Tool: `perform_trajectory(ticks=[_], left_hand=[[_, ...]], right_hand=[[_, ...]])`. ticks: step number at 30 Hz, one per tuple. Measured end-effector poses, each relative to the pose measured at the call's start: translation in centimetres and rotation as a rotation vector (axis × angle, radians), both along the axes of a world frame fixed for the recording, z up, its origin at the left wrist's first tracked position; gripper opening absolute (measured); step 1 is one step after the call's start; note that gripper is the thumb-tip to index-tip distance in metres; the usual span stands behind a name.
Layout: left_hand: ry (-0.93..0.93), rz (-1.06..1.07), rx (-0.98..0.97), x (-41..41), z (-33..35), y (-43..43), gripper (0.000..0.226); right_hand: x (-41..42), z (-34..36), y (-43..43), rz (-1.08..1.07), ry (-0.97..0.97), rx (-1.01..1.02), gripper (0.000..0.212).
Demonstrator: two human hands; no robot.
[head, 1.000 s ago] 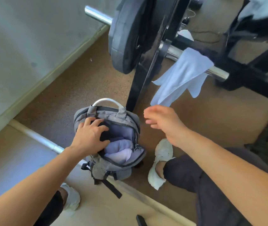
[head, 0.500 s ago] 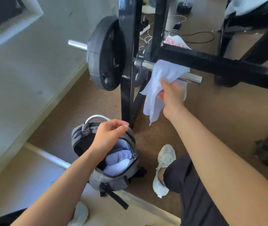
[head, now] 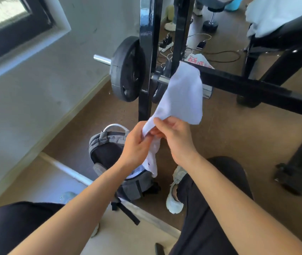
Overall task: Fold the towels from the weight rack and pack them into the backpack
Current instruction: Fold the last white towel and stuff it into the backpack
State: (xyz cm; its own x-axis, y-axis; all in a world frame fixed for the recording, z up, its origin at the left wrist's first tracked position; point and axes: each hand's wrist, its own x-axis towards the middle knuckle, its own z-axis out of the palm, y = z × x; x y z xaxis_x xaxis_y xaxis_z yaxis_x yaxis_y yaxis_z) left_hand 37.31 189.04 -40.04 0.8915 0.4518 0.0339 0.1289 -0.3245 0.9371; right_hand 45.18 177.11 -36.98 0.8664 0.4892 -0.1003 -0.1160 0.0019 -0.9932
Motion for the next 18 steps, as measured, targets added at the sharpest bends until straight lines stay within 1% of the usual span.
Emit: perform_trajectory(ticks=[2,4,5,7,9,12,14,16,17,18], left_hand=[[-0.044,0.028,0.018,-2.1,1.6,-0.2,0.024],[-0.102,0.042,0.020,-4.3,3.3,-0.3,0.020],[-0.124,0.036,0.034,-5.3,4.1,-0.2,0.019],[-0.132,0.004,0.075,-7.2,5.1,0.0,0.019],[-0.111,-0.038,0.114,-9.1,5.4,0.2,0.021],[-0.077,-0.070,0.129,-12.3,5.5,0.4,0.021],[-0.065,-0.102,0.119,-14.4,5.5,0.6,0.020],[-0.039,-0.152,0.091,-16.2,5.2,0.7,0.019],[-0.022,-0.176,0.089,-17.0,5.0,0.8,0.019],[-0.006,-0.198,0.098,-17.7,4.7,1.0,0.021]], right_hand=[[-1.5,0.4,-1.2,0.020,-0.168,-0.086,0.011],[-3.5,0.4,-2.0,0.024,-0.345,-0.199,0.021],[-4.6,0.2,-2.2,0.009,-0.397,-0.255,0.029],[-6.9,-0.2,-2.2,-0.042,-0.434,-0.324,0.042],[-8.5,-0.7,-2.0,-0.088,-0.496,-0.360,0.044],[-10.0,-1.5,-1.7,-0.130,-0.654,-0.442,0.040],[-10.5,-2.0,-1.5,-0.172,-0.738,-0.467,0.044],[-10.9,-2.4,-1.3,-0.127,-0.780,-0.467,0.055],[-11.0,-2.7,-1.0,-0.047,-0.806,-0.484,0.059],[-11.3,-2.9,-0.7,0.060,-0.835,-0.514,0.059]])
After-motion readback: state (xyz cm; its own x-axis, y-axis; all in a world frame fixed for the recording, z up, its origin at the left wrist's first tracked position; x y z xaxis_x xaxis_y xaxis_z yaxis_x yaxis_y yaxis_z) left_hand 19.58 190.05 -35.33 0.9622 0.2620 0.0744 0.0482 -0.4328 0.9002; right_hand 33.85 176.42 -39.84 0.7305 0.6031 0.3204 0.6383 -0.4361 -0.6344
